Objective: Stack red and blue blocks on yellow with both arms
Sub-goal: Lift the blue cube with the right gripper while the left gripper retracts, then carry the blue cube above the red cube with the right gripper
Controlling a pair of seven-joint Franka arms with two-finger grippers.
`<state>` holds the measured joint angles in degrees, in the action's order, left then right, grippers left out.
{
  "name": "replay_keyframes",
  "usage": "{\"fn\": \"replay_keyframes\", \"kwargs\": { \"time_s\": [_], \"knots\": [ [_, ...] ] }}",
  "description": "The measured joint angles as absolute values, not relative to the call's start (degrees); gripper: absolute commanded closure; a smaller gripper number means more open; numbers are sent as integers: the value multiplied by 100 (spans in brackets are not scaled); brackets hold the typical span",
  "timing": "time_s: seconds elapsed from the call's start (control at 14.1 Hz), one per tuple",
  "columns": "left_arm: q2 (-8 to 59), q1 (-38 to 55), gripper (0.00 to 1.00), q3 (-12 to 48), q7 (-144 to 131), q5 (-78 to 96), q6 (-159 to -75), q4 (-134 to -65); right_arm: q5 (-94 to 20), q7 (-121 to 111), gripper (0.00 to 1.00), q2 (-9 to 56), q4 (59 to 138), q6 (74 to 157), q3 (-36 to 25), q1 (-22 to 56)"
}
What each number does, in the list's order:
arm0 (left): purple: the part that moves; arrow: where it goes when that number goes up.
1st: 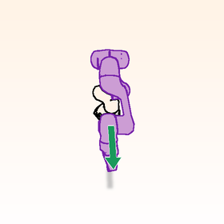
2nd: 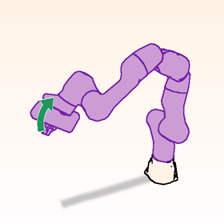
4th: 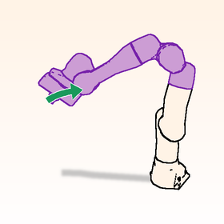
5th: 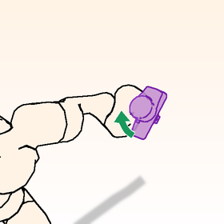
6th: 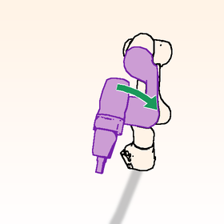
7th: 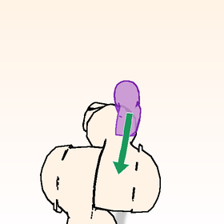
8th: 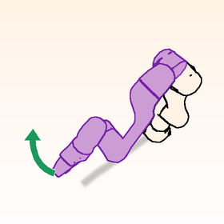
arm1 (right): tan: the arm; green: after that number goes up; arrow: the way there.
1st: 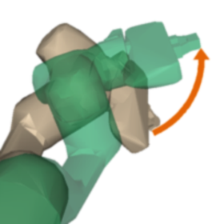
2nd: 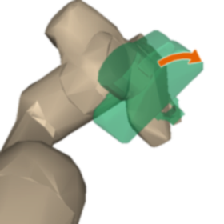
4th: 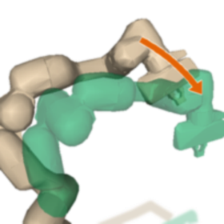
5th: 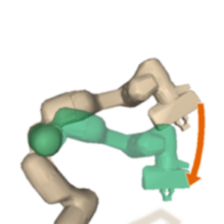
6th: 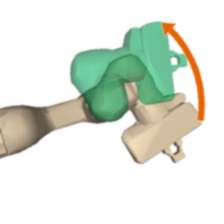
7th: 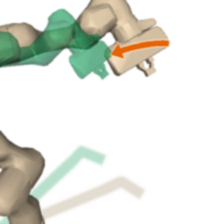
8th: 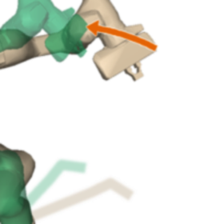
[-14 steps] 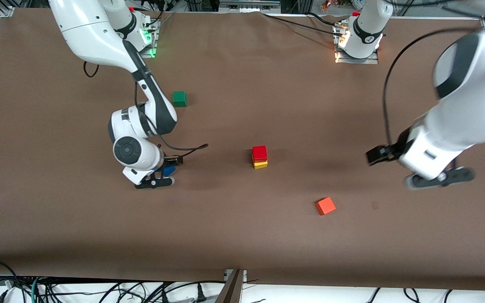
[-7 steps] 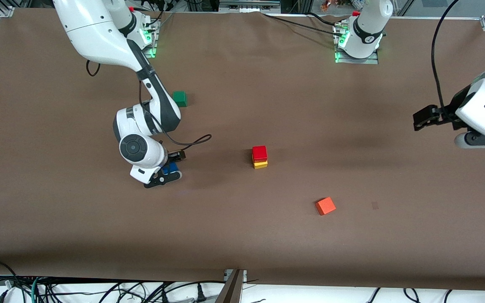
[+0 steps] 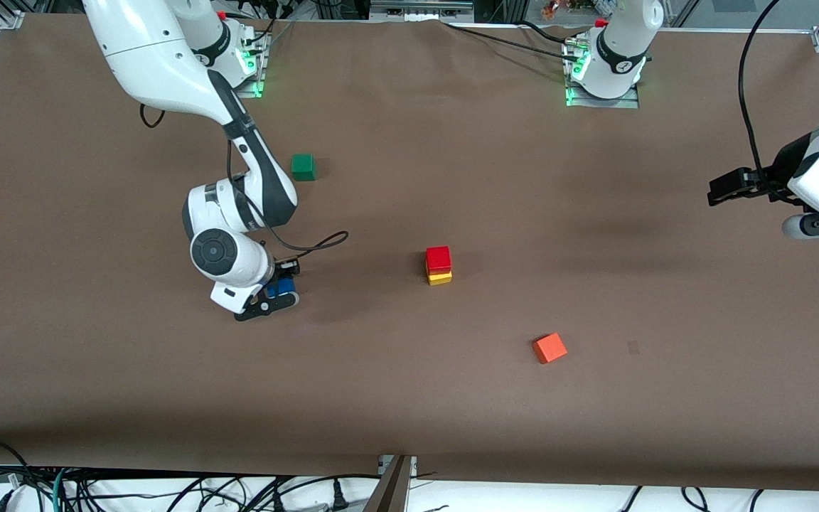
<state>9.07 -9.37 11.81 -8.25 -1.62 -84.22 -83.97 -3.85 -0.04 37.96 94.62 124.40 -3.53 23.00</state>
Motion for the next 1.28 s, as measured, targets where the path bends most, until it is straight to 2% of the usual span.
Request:
{"fn": "replay_keyframes", "kwargs": {
  "time_s": [0.36,0.57,0.92,1.28],
  "knots": [
    [909,-938,0,1192,-824,-162,-8444,-8394,-412,1035,77,3441,8137,10597,-271,2464],
    [954,-935,0,1203,-824,-160,-8490,-8346,-622,1917,76,3405,7477,10069,-224,2925],
    [1171,-859,0,1255,-823,-151,-8541,-8182,-883,3698,74,3581,7101,10113,-202,4033],
    [1240,-583,0,1308,-831,-173,-8541,-8082,-875,4530,72,4093,6808,11128,-212,4761]
  ]
}}
